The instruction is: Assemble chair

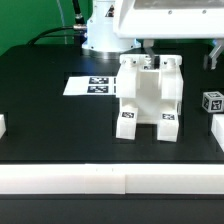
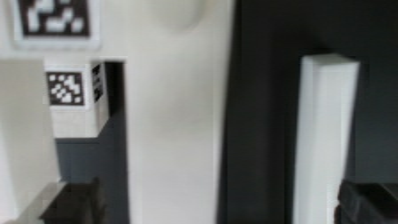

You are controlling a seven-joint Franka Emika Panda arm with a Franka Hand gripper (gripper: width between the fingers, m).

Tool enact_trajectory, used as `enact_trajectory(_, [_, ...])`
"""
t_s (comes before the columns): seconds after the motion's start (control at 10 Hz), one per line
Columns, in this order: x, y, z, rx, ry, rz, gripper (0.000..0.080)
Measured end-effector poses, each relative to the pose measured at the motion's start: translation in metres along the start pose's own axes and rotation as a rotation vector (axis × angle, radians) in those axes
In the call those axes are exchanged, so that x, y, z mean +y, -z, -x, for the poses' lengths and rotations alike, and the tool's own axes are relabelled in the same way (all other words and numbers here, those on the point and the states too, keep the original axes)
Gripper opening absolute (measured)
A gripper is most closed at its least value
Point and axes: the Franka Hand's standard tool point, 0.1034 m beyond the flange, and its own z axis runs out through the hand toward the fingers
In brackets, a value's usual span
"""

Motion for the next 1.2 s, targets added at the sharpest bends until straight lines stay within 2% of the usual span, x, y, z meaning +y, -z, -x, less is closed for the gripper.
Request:
enact_trajectory(0.3, [-0.026,0.016,0.010,0.010,-0.031,-0.018,0.0649])
enact_trajectory(0.5, [-0.024,0.013,0.010,0.007,-0.020,-0.016,0.0649])
enact_trajectory(0.7, [-0.028,0.013,0.011,0.011,-0.032,-0.018,0.0649])
enact_trajectory(1.0, [-0.079,0.010,0.045,0.017,-0.021,-0.035,0.0649])
enact_trajectory(1.1, [-0.096,0.000,0.066,0.011,0.008,-0.039,0.0649])
enact_trajectory(1.2, [-0.094,0.001,0.064,0.005,0.025,-0.038,0.0649])
